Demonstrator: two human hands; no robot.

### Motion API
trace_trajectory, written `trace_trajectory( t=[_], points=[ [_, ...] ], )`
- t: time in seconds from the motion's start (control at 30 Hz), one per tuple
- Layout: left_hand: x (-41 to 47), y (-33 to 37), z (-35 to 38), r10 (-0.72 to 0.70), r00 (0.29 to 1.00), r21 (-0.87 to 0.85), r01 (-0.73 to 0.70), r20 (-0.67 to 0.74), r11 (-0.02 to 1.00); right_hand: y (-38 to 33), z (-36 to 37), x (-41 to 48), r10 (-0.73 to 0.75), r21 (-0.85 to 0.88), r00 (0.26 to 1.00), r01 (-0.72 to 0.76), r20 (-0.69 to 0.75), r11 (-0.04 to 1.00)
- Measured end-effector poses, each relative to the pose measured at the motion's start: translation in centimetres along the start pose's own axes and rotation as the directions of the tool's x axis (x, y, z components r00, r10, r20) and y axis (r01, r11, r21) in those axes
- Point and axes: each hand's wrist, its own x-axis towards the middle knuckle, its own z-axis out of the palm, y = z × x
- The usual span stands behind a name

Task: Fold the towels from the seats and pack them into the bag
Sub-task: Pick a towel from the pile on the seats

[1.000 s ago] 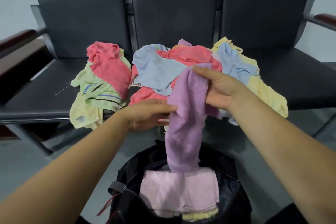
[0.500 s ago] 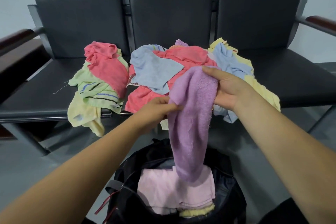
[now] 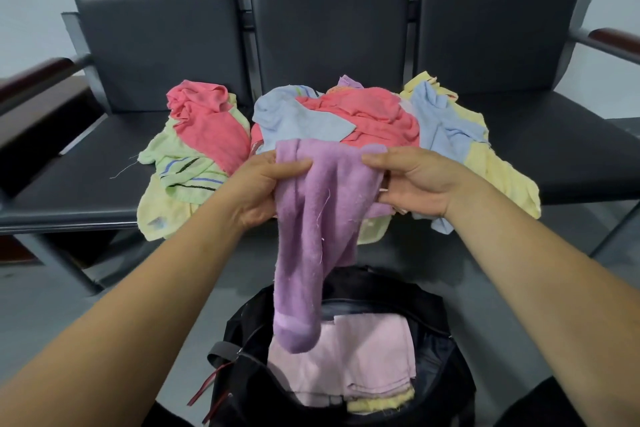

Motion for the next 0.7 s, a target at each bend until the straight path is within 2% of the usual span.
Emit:
trace_trajectory(
  t=[0.03,0.1,0.17,0.23,0.27,0.33,0.4,0.43,0.5,0.57,0.6,0.7],
  points=[
    [0.0,0.2,-0.7,0.014,0.999,0.147,-0.009,-0.030,0.989,-0.2,0.0,0.0,-0.036,0.002,0.999,0.036,-0.040,0.999],
    [-0.1,0.7,-1.8,0.032,0.996,0.488,0.015,-0.087,0.873,-0.3,-0.2,0.0,-0.072,-0.086,0.992,0.063,-0.101,0.994],
    [-0.2,0.6,-2.4,0.029,0.992,0.593,0.052,-0.126,0.803,-0.1,-0.2,0.0,-0.053,-0.231,0.991,0.022,-0.126,0.973],
    [-0.1,0.5,-2.3,0.006,0.983,0.498,0.088,-0.184,0.863,0.0,0.1,-0.1,-0.032,-0.290,0.988,-0.014,-0.153,0.957],
    [0.0,0.4,-2.1,-0.018,0.979,0.381,0.096,-0.203,0.920,0.0,0.3,0.0,-0.038,-0.262,0.985,-0.007,-0.168,0.965],
    [0.1,0.5,-1.4,-0.083,0.982,0.105,0.102,-0.173,0.989,-0.5,0.9,0.0,-0.065,-0.067,0.979,0.053,-0.191,0.996],
    [0.1,0.9,-0.8,-0.098,0.990,-0.084,0.089,-0.104,0.992,-1.3,1.2,-0.3,-0.083,0.211,0.985,0.114,-0.151,0.971],
    [0.0,1.0,-0.5,-0.085,0.994,-0.151,0.073,-0.070,0.986,-1.6,1.2,-0.6,-0.093,0.285,0.989,0.123,-0.115,0.951],
    [-0.3,1.1,-0.2,-0.040,0.999,-0.229,0.038,-0.006,0.973,-1.7,1.5,-1.0,-0.087,0.208,0.996,0.092,-0.035,0.974],
    [-0.3,0.8,-0.1,0.009,1.000,-0.133,-0.009,0.000,0.991,-1.2,1.3,-0.8,-0.073,0.023,0.996,0.074,-0.046,0.997],
    [-0.1,0.5,-0.4,0.027,0.999,-0.018,-0.028,-0.031,0.999,-1.2,0.9,-0.6,-0.086,-0.026,0.992,0.084,-0.087,0.996],
    [0.0,0.4,-1.1,0.026,0.995,0.311,0.006,-0.100,0.950,-1.5,-0.3,-0.1,-0.168,-0.083,0.959,0.153,-0.228,0.985]
  ],
)
